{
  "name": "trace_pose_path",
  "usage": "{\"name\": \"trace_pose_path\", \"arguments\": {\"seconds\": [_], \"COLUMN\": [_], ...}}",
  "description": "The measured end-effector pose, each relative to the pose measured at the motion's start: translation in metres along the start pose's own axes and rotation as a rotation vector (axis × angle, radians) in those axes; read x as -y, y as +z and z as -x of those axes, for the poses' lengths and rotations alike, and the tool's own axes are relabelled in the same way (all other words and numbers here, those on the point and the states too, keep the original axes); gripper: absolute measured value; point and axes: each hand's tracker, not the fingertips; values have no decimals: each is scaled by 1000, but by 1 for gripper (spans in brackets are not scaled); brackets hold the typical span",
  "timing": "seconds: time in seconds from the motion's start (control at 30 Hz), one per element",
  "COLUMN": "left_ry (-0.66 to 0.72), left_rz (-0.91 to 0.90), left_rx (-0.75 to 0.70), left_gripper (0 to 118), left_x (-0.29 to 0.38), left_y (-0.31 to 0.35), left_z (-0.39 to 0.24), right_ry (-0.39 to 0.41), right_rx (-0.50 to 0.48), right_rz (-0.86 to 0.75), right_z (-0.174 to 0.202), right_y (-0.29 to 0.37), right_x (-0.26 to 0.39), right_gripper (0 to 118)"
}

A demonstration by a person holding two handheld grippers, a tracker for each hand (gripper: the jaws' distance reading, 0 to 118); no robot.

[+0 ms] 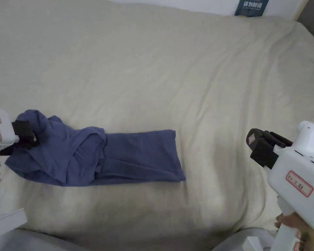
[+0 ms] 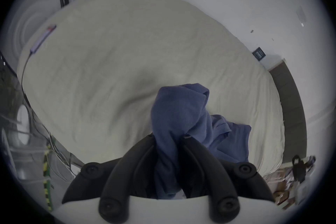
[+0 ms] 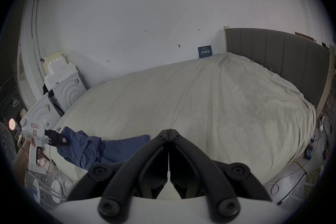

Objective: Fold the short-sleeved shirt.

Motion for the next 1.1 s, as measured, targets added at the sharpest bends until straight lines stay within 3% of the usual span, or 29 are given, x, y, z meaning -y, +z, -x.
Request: {"name": "trace_pose_path", "arguments": {"seconds": [0.37,0.53,0.7,0.73,0.8,0.87,1.0,1.1], "left_ry": [-334,-454,-480,-506,-546,-542,-483,-446], "left_rz": [20,105,171,182,184,211,188,57], "left_rx": [218,186,81,61,65,162,311,408], "left_gripper": [15,15,17,23,59,94,98,98], "left_x": [49,79,97,103,116,123,119,99], "left_y": [7,-41,-111,-119,-133,-135,-112,-81], "left_z": [-150,-205,-239,-245,-253,-255,-253,-238], "right_ry": [-16,-40,-49,-53,-60,-69,-87,-81], "right_rx": [5,27,65,72,89,99,96,98], "right_rz": [-31,-47,-59,-60,-63,-61,-52,-49], "right_z": [-8,-19,-32,-35,-40,-45,-50,-50], "right_y": [14,25,36,38,40,41,40,38], "right_x": [-2,-2,0,0,1,1,2,3], "right_gripper": [3,3,3,3,3,3,3,3]}}
